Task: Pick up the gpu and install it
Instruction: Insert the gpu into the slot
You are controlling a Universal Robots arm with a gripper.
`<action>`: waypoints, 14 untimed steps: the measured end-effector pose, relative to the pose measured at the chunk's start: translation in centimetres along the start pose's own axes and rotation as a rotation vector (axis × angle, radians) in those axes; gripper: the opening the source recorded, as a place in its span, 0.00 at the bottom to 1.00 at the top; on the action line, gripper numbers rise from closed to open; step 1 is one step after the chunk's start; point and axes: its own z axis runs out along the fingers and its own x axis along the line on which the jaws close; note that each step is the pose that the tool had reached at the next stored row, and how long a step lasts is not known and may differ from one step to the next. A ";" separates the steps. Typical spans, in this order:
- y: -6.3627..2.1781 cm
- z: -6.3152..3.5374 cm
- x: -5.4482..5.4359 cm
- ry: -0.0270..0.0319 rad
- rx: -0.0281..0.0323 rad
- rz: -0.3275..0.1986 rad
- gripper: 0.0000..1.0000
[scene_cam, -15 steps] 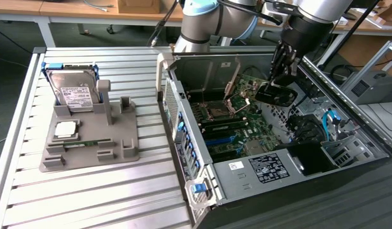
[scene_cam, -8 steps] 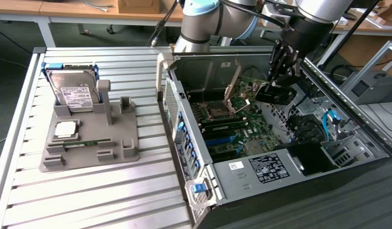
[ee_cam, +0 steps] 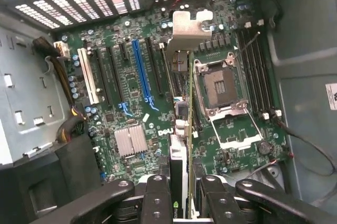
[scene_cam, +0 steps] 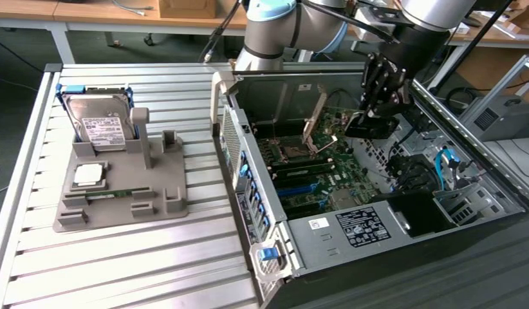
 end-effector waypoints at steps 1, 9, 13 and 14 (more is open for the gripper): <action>0.00 0.00 0.0 0.0004 -0.0005 -0.022 0.27; 0.00 0.00 0.0 0.0025 -0.0033 -0.129 0.27; 0.00 0.00 0.0 0.0035 -0.0047 -0.185 0.27; 0.00 0.00 0.0 0.0037 -0.0048 -0.191 0.27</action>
